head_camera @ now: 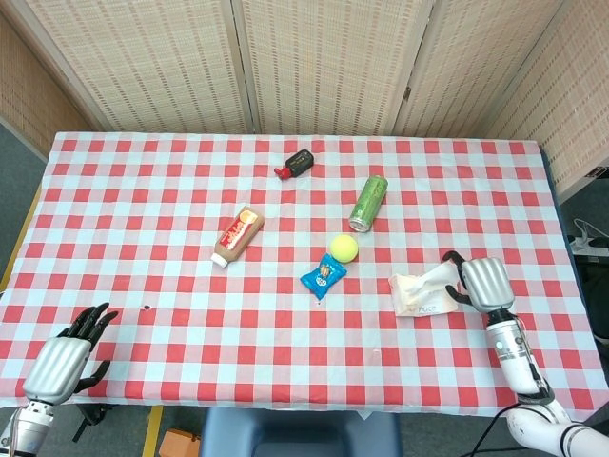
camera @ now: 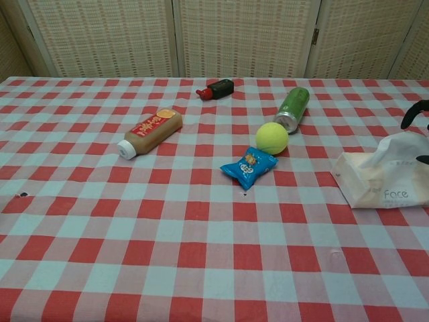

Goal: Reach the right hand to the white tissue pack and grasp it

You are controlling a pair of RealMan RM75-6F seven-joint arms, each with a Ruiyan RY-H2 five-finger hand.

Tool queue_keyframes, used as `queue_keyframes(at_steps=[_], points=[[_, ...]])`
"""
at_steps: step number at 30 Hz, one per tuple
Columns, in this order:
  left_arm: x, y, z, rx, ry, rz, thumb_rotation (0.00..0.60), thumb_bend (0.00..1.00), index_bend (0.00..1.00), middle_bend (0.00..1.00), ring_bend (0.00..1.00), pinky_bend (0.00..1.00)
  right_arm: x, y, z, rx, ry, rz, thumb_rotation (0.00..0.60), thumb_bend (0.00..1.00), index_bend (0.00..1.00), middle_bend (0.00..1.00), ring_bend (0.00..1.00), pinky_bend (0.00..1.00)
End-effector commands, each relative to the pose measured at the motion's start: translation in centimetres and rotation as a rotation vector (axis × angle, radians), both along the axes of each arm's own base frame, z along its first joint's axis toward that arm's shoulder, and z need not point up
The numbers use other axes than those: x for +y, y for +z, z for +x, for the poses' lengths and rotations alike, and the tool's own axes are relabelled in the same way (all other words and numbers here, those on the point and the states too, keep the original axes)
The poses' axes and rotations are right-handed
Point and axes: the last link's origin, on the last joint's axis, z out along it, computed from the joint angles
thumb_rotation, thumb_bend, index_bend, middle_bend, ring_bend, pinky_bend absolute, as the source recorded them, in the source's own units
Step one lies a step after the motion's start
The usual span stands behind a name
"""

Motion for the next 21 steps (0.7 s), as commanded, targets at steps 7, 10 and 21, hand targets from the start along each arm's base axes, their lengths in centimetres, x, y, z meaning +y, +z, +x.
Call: queue_keyframes(at_steps=[7, 10, 21], points=[[0.0, 0.0, 0.0, -0.001, 0.000, 0.001, 0.600, 0.39, 0.12, 0.01, 0.05, 0.37, -0.2, -0.6, -0.3, 0.014, -0.007, 0.021, 0.600, 0.27, 0.51, 0.80, 0.73, 0.97], [0.0, 0.0, 0.0, 0.000, 0.000, 0.000, 0.600, 0.39, 0.12, 0.01, 0.05, 0.37, -0.2, -0.7, -0.3, 0.024, -0.012, 0.032, 0.600, 0.28, 0.51, 0.80, 0.72, 0.97], [0.0, 0.0, 0.0, -0.005, 0.000, -0.001, 0.600, 0.39, 0.12, 0.01, 0.05, 0.37, 0.7, 0.4, 1.2, -0.059, 0.096, -0.052, 0.600, 0.33, 0.58, 0.80, 0.73, 0.97]])
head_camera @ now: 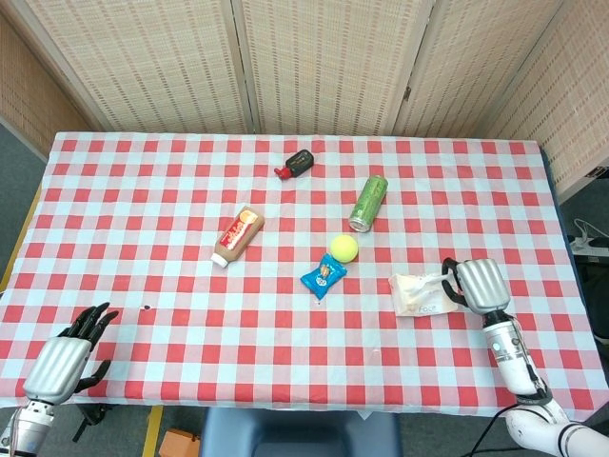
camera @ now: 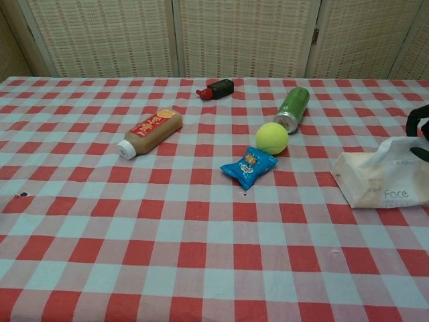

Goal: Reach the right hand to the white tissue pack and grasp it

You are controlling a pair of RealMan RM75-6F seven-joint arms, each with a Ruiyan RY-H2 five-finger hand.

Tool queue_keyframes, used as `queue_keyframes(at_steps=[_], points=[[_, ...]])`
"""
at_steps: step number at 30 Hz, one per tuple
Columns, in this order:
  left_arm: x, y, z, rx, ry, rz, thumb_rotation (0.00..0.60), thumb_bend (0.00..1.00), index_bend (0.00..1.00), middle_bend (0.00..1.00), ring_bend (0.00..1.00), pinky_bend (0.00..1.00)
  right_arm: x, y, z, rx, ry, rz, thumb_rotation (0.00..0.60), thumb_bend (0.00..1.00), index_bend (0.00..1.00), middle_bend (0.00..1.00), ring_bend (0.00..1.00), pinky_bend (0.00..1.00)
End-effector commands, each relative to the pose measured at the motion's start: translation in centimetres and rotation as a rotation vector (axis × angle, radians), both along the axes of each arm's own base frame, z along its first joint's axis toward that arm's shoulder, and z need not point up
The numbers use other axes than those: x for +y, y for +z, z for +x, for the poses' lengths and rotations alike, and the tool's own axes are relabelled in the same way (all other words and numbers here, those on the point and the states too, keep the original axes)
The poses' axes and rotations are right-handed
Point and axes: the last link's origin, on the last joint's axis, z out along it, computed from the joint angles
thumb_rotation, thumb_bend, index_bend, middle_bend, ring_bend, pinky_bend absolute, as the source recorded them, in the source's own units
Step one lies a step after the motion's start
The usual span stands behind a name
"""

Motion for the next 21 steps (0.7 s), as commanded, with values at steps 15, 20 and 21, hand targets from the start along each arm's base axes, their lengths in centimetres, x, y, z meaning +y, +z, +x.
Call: queue_keyframes(at_steps=[15, 20, 21], points=[[0.1, 0.1, -0.1, -0.008, 0.005, 0.000, 0.600, 0.39, 0.12, 0.01, 0.05, 0.37, 0.5, 1.5, 0.9, -0.145, 0.102, -0.097, 0.600, 0.46, 0.69, 0.82, 0.76, 0.98], [0.1, 0.1, -0.1, -0.014, 0.008, -0.002, 0.600, 0.39, 0.12, 0.01, 0.05, 0.37, -0.1, 3.7, 1.7, -0.205, 0.143, -0.176, 0.600, 0.46, 0.70, 0.82, 0.76, 0.98], [0.1, 0.1, 0.0, -0.014, 0.007, -0.002, 0.600, 0.39, 0.12, 0.01, 0.05, 0.37, -0.4, 4.4, 2.0, -0.198, 0.154, -0.195, 0.600, 0.46, 0.70, 0.82, 0.76, 0.98]])
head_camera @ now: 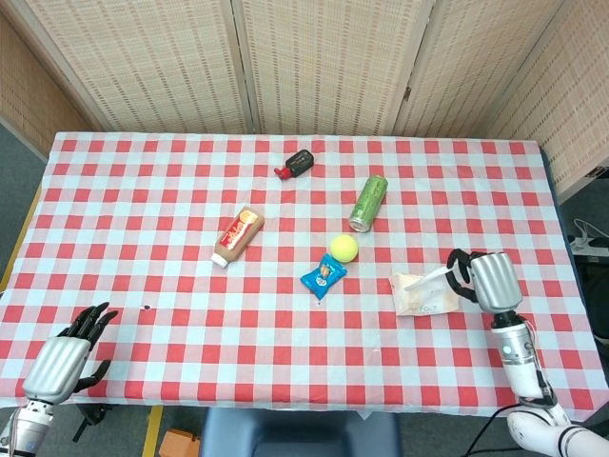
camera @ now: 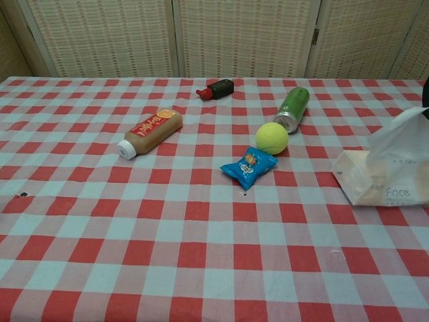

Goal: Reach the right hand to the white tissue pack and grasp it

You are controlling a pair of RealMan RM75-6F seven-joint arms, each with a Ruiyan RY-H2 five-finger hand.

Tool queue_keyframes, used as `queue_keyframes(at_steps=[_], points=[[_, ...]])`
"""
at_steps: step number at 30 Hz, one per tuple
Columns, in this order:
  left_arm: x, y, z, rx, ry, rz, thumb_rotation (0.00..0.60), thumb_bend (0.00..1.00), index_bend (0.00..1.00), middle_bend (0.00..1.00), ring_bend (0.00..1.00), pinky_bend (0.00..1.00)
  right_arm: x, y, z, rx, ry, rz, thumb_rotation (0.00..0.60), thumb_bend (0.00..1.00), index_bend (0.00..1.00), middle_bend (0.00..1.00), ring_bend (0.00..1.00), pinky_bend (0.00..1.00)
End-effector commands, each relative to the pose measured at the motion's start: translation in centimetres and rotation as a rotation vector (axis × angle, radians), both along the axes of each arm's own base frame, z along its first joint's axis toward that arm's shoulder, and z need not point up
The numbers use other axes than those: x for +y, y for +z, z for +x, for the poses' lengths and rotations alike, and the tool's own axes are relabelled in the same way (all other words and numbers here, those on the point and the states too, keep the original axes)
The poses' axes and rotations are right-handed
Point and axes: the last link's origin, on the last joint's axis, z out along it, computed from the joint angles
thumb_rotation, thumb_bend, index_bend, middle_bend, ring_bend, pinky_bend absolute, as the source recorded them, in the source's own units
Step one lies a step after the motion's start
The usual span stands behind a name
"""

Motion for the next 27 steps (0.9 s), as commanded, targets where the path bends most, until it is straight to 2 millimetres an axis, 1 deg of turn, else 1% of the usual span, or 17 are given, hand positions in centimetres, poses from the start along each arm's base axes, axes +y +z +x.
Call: queue_keyframes(at_steps=[1, 5, 7, 9, 13, 17, 18, 21, 23, 27], points=[[0.0, 0.0, 0.0, 0.000, -0.002, 0.000, 0.600, 0.39, 0.12, 0.01, 0.05, 0.37, -0.9, 2.2, 0.9, 0.005, 0.029, -0.072, 0.600, 0.46, 0.70, 0.82, 0.76, 0.98], [0.0, 0.0, 0.1, -0.001, -0.007, -0.002, 0.600, 0.39, 0.12, 0.01, 0.05, 0.37, -2.8, 6.0, 3.2, 0.049, 0.047, -0.181, 0.600, 0.46, 0.70, 0.82, 0.76, 0.98], [-0.1, -0.1, 0.1, 0.000, -0.007, -0.004, 0.600, 0.39, 0.12, 0.01, 0.05, 0.37, -3.6, 7.4, 4.2, 0.079, 0.037, -0.214, 0.600, 0.46, 0.70, 0.82, 0.76, 0.98], [-0.1, -0.1, 0.1, -0.001, -0.008, -0.005, 0.600, 0.39, 0.12, 0.01, 0.05, 0.37, -4.9, 9.4, 5.5, 0.119, 0.022, -0.277, 0.600, 0.46, 0.70, 0.82, 0.76, 0.98], [-0.1, 0.0, 0.2, -0.004, -0.012, -0.002, 0.600, 0.39, 0.12, 0.01, 0.05, 0.37, -7.4, 11.9, 7.1, 0.163, -0.040, -0.348, 0.600, 0.46, 0.70, 0.82, 0.76, 0.98], [-0.2, 0.1, 0.2, -0.007, -0.013, 0.000, 0.600, 0.39, 0.12, 0.01, 0.05, 0.37, -9.5, 13.1, 7.1, 0.202, -0.108, -0.387, 0.600, 0.46, 0.70, 0.82, 0.76, 0.98], [-0.2, 0.1, 0.2, -0.009, -0.012, -0.001, 0.600, 0.39, 0.12, 0.01, 0.05, 0.37, -10.2, 13.3, 6.7, 0.212, -0.134, -0.397, 0.600, 0.46, 0.70, 0.82, 0.76, 0.98], [-0.1, 0.1, 0.1, -0.012, -0.007, -0.002, 0.600, 0.39, 0.12, 0.01, 0.05, 0.37, -11.4, 13.5, 5.8, 0.226, -0.182, -0.400, 0.600, 0.46, 0.70, 0.82, 0.76, 0.98], [0.0, 0.2, -0.1, -0.014, -0.001, 0.001, 0.600, 0.39, 0.12, 0.01, 0.05, 0.37, -11.8, 13.4, 5.2, 0.234, -0.198, -0.397, 0.600, 0.46, 0.70, 0.82, 0.76, 0.98], [0.0, 0.2, -0.1, -0.014, 0.002, 0.002, 0.600, 0.39, 0.12, 0.01, 0.05, 0.37, -11.9, 13.3, 5.0, 0.236, -0.201, -0.397, 0.600, 0.46, 0.70, 0.82, 0.76, 0.98]])
